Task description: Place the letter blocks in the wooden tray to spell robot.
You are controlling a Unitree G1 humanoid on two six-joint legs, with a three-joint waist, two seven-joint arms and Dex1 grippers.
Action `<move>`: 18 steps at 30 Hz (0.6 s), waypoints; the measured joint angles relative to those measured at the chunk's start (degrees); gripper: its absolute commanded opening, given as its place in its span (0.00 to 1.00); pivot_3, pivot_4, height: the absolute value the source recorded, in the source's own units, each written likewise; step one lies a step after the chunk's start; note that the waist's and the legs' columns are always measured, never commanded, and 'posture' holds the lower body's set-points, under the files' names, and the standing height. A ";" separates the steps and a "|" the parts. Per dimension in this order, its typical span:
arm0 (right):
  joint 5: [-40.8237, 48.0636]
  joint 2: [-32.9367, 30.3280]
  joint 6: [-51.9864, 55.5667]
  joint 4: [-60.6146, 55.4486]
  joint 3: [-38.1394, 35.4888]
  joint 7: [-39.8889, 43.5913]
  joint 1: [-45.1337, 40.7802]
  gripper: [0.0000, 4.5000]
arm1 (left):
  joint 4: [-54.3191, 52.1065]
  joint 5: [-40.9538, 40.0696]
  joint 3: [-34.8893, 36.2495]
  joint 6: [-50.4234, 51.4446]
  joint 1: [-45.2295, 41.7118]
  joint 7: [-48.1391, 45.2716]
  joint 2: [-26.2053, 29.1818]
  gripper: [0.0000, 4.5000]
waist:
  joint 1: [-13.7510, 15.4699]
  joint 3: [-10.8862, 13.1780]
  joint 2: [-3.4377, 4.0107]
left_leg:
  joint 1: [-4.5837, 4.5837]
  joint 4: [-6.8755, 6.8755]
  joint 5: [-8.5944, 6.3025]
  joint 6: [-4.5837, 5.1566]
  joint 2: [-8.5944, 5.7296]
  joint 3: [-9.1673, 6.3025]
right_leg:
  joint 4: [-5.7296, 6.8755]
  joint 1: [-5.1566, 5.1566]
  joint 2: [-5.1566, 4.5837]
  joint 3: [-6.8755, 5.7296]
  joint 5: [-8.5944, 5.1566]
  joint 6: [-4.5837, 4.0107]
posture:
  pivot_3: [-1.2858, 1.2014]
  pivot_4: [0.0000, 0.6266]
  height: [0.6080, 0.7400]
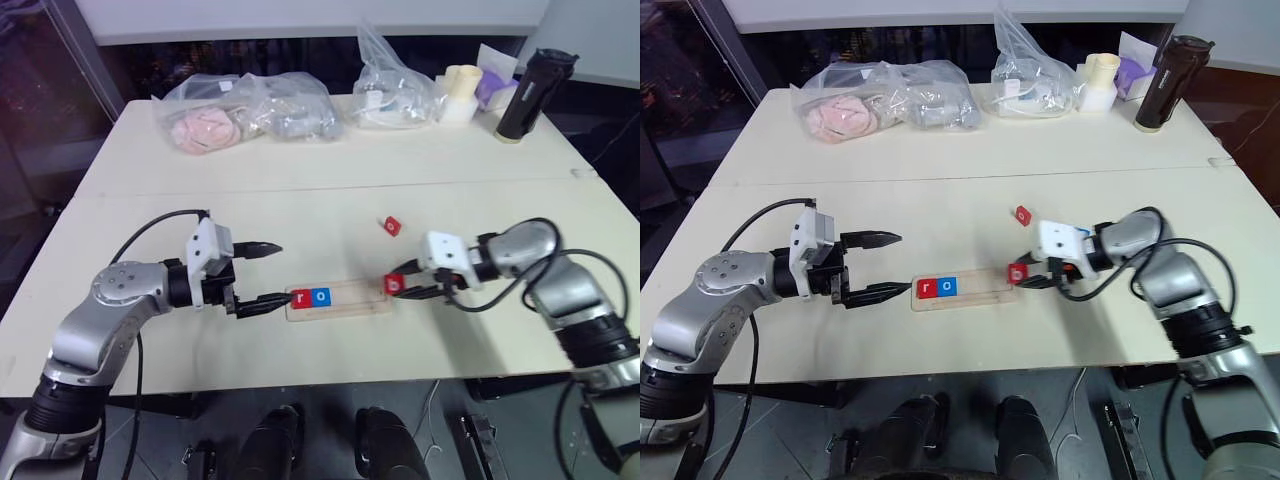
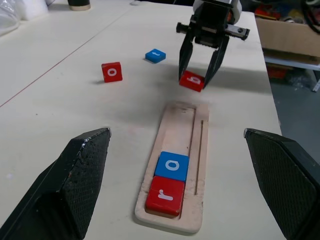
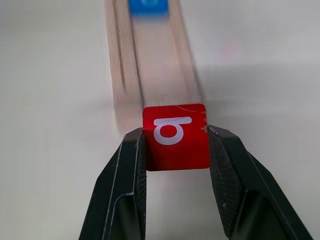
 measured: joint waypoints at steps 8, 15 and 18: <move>-3.56 6.68 1.83 0.29 5.32 -3.52 -3.84 0.25 | -1.31 -0.02 0.21 0.04 1.55 -0.11 0.48 1.00 | 0.08 0.00 0.00 | -0.01 0.02 0.01 -0.01 -0.03 0.00 | 0.00 0.00 0.00 0.00 0.01 0.00 | 0.52 0.24 0.98; -4.97 8.54 1.12 4.19 6.90 -3.94 -4.70 0.25 | -2.48 -0.02 0.22 0.04 2.69 -0.02 0.82 1.00 | 0.03 0.00 0.00 | 0.00 0.01 0.03 -0.03 -0.01 -0.01 | 0.02 -0.01 0.08 0.00 0.02 -0.01 | 0.52 0.24 0.98; -5.56 8.66 0.80 4.64 7.05 -3.91 -4.69 0.25 | -2.49 -0.02 0.22 0.04 2.73 0.20 0.82 1.00 | -0.01 0.00 0.00 | 0.00 0.01 0.03 -0.04 0.00 -0.01 | 0.02 -0.02 0.09 0.00 0.03 -0.01 | 0.52 0.24 0.98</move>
